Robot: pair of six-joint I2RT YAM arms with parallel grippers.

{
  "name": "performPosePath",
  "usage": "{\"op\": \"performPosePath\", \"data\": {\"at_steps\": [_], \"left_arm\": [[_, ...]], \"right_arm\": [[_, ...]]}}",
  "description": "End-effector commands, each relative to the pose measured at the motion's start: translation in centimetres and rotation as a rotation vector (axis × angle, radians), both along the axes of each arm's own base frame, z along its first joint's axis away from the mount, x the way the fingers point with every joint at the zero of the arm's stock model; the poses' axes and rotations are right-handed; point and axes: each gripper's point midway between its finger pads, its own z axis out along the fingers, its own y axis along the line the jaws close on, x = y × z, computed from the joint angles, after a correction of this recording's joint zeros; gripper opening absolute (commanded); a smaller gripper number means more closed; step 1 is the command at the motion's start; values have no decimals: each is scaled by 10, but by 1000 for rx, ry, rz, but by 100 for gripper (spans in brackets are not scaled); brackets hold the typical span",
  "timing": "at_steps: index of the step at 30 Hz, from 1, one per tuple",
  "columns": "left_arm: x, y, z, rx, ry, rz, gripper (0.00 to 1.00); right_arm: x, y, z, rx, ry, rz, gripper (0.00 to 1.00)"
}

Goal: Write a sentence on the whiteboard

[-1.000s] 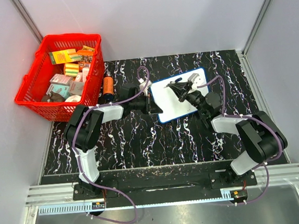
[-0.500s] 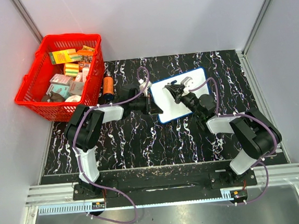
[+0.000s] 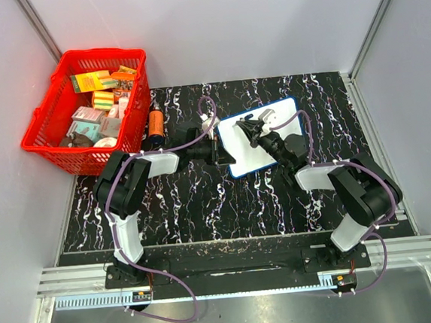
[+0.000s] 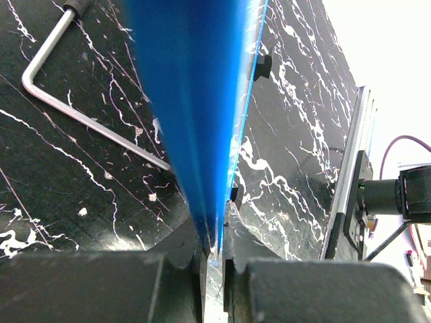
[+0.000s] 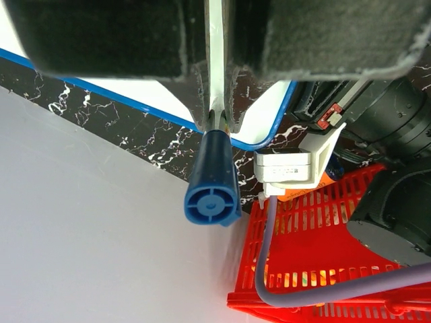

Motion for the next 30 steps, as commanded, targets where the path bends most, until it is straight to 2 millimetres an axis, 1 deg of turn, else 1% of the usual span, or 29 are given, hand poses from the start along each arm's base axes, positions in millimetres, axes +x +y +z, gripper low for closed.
{"op": "performPosePath", "data": {"at_steps": [1,10,14,19,20,24,30], "left_arm": [[-24,25,-72,221,138,60,0],[-23,24,-71,221,133,61,0],[-22,24,-72,221,133,62,0],[-22,24,-73,222,131,61,0],[-22,24,-73,223,133,61,0],[-20,23,-71,218,131,62,0],[-21,23,-70,218,126,59,0]], "right_arm": [[5,-1,42,74,-141,-37,0],[1,1,32,55,-112,-19,0],[1,2,24,34,-86,-15,0],[-3,3,15,18,-64,5,0],[-3,4,16,19,-65,9,0],[-5,5,9,3,-45,20,0],[-9,6,3,-8,-23,37,0]]}}
